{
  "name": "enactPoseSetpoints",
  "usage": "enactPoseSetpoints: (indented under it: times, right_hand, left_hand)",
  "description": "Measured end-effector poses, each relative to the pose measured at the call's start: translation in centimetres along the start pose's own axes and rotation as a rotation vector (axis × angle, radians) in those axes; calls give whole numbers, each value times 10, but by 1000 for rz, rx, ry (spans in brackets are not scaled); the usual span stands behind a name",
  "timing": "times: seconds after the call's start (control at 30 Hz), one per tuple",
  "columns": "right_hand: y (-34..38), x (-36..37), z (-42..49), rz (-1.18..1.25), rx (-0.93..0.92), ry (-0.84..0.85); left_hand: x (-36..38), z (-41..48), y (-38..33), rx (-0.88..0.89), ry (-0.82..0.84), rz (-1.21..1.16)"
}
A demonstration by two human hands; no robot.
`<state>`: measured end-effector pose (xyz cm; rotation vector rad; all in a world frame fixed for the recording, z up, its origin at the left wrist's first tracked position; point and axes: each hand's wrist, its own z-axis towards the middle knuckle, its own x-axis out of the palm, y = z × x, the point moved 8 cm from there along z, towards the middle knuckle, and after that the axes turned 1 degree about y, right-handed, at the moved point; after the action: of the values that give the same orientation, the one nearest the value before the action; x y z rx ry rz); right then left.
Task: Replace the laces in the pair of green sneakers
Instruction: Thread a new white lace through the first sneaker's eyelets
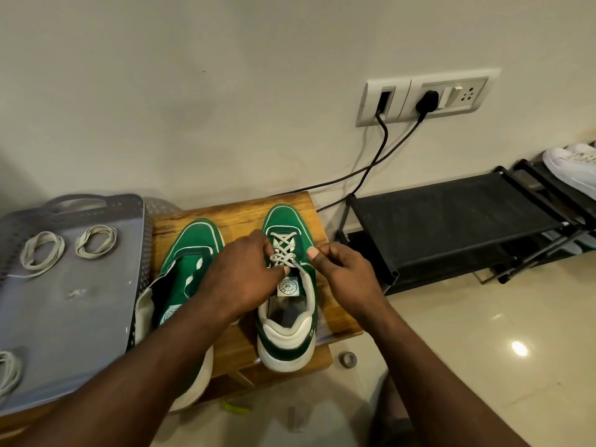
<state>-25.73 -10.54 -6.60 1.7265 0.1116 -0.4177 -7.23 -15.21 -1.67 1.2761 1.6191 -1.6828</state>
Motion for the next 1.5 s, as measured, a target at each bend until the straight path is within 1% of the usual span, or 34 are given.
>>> enactPoseSetpoints:
  times: [0.1, 0.17, 0.3, 0.4, 0.5, 0.57, 0.63, 0.67, 0.73, 0.8, 0.9, 1.03, 1.1, 1.17, 1.23, 1.4, 1.5]
  right_hand:
    - [5, 4, 0, -46, -38, -7]
    - [5, 6, 1, -55, -44, -10]
    - [4, 9, 1, -84, -42, -14]
    - [2, 9, 1, -60, -40, -31]
    - [0, 8, 2, -22, 5, -8]
    - [-1, 6, 3, -4, 33, -3]
    - [-5, 1, 3, -8, 57, -37]
    - [-7, -2, 4, -27, 73, -65]
    - [-14, -9, 5, -87, 114, -124]
    - [-18, -13, 5, -142, 144, -146]
    - [-17, -8, 5, -110, 130, -70]
    - [-8, -4, 3, 106, 82, 24]
    - [-4, 0, 2, 76, 58, 83]
    - [-3, 1, 2, 29, 46, 81]
    - [-3, 1, 2, 16, 46, 60]
    - [-1, 4, 1, -18, 24, 79]
    - [0, 6, 0, -13, 22, 87]
  left_hand:
    - [5, 2, 10, -65, 138, 71]
    - [7, 2, 11, -72, 199, 59]
    - [8, 0, 12, -101, 364, -131]
    - [7, -3, 11, -126, 425, -252]
    - [6, -5, 9, -141, 414, -328]
    - [6, -7, 12, -198, 423, -439]
    - [8, -9, 16, -267, 450, -531]
    - [9, -9, 17, -284, 455, -537]
    - [10, -7, 16, -280, 432, -494]
    - [8, -6, 14, -260, 395, -439]
    - [3, -5, 14, -246, 360, -387]
    - [-4, -3, 11, -178, 299, -376]
    - [-4, 0, 6, -118, 234, -369]
    - [-1, 3, 3, -56, 185, -350]
    - [5, 5, 2, -19, 171, -333]
    - [9, 9, 2, -45, 177, -393]
    - [16, 9, 1, -109, 206, -419]
